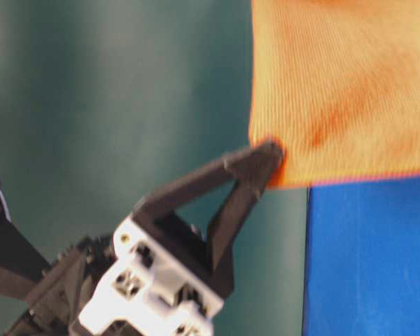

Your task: Fold the orange towel.

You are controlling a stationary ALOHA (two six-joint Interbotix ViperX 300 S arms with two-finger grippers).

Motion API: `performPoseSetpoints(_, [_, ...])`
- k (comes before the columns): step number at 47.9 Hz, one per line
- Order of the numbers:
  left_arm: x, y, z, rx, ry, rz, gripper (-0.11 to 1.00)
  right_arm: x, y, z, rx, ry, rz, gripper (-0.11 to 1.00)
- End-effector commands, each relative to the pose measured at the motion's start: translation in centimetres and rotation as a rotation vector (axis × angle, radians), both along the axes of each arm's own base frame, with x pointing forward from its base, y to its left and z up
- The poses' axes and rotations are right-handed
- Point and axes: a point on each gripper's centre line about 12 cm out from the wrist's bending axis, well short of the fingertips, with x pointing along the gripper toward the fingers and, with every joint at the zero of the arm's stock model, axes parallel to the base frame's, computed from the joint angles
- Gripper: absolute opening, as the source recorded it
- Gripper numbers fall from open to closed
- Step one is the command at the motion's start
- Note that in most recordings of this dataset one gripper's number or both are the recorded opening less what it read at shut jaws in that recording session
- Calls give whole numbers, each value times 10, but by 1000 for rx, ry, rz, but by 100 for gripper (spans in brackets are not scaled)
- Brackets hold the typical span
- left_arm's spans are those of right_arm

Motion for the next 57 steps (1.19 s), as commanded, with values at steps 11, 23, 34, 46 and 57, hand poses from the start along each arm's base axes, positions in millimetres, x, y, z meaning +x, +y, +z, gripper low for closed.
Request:
performPoseSetpoints(11, [47, -39, 28, 168, -158, -197, 1, 40, -44, 24, -119, -71, -47, 3])
performPoseSetpoints(23, [69, -51, 24, 223, -173, -250, 1, 84, -80, 25, -162, -47, -47, 3])
performPoseSetpoints(34, [77, -52, 20, 224, -193, -247, 1, 104, -92, 28, -180, -40, -37, 3])
performPoseSetpoints(46, [100, -51, 18, 218, -257, -226, 1, 82, -91, 27, -173, -26, -67, 3])
performPoseSetpoints(57, [136, -55, 17, 223, -303, -217, 1, 52, -78, 29, -163, -23, -89, 3])
